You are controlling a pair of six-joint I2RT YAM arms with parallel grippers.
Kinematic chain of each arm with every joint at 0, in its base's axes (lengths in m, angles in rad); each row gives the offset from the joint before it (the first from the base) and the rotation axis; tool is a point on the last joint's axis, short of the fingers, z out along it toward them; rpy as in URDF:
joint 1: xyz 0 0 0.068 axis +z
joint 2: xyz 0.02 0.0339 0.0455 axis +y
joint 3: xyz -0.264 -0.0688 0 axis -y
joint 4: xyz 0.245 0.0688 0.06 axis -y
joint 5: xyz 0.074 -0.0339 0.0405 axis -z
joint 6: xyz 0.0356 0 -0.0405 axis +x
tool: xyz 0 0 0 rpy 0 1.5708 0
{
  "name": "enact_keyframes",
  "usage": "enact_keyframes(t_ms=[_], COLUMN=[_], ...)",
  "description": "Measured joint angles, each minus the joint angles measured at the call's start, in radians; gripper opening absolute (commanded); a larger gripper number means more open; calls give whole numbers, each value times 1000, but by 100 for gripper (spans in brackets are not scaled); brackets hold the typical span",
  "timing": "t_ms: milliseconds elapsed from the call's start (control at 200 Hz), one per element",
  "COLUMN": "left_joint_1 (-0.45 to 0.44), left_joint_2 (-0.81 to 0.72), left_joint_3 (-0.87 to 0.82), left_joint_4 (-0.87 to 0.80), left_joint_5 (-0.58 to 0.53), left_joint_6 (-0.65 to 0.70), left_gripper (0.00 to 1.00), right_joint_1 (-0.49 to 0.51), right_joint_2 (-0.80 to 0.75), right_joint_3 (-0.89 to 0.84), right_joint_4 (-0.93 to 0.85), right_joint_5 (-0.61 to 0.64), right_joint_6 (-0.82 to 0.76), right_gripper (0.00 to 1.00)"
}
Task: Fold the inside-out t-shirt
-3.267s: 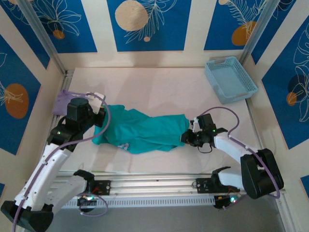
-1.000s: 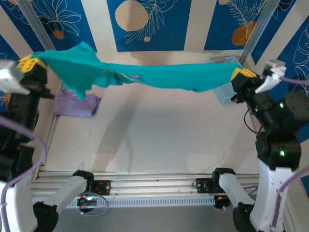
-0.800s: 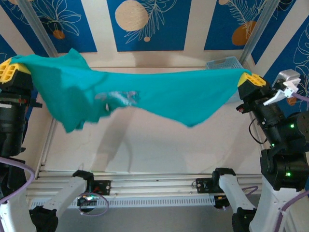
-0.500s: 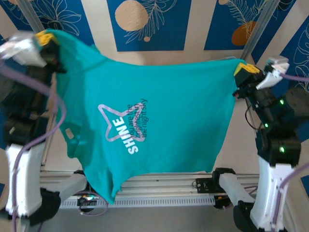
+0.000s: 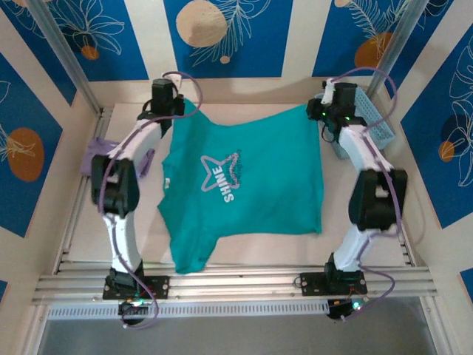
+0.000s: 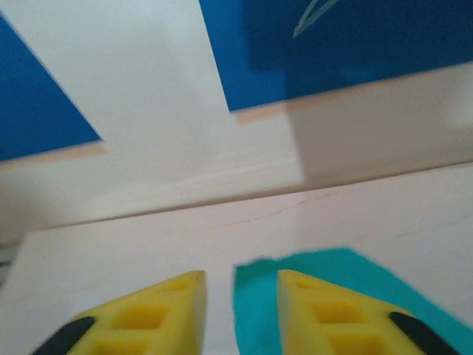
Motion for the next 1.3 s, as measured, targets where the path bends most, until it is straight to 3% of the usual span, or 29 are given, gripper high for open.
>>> enact_keyframes(t_ms=[100, 245, 385, 505, 635, 770, 930, 1090, 1300], left_joint_1=[7, 9, 8, -23, -164, -432, -713, -826, -866], left_joint_2=[129, 62, -239, -467, -555, -560, -524, -373, -191], left_joint_3=[126, 55, -318, -638, -899, -1099, -1153, -1026, -866], left_joint_4=[-95, -146, -52, 162, 377, 502, 561, 546, 477], left_joint_5=[-1, 40, 183, 317, 412, 454, 445, 407, 347], left_joint_6=[-19, -90, -261, -414, -460, -343, -85, 127, 266], left_gripper=[49, 61, 65, 64, 61, 59, 58, 55, 48], right_joint_1=[0, 3, 30, 103, 211, 295, 280, 199, 114], right_joint_2=[135, 106, -89, -252, -364, -492, -646, -668, -693], right_joint_3=[94, 77, -103, -281, -464, -620, -740, -794, -834], right_joint_4=[-56, -138, -195, -257, -338, -441, -495, -492, -493], right_joint_5=[10, 29, 58, 72, 80, 102, 125, 117, 68], right_joint_6=[8, 27, 63, 104, 162, 233, 308, 332, 332], right_gripper=[41, 51, 52, 53, 53, 53, 53, 53, 53])
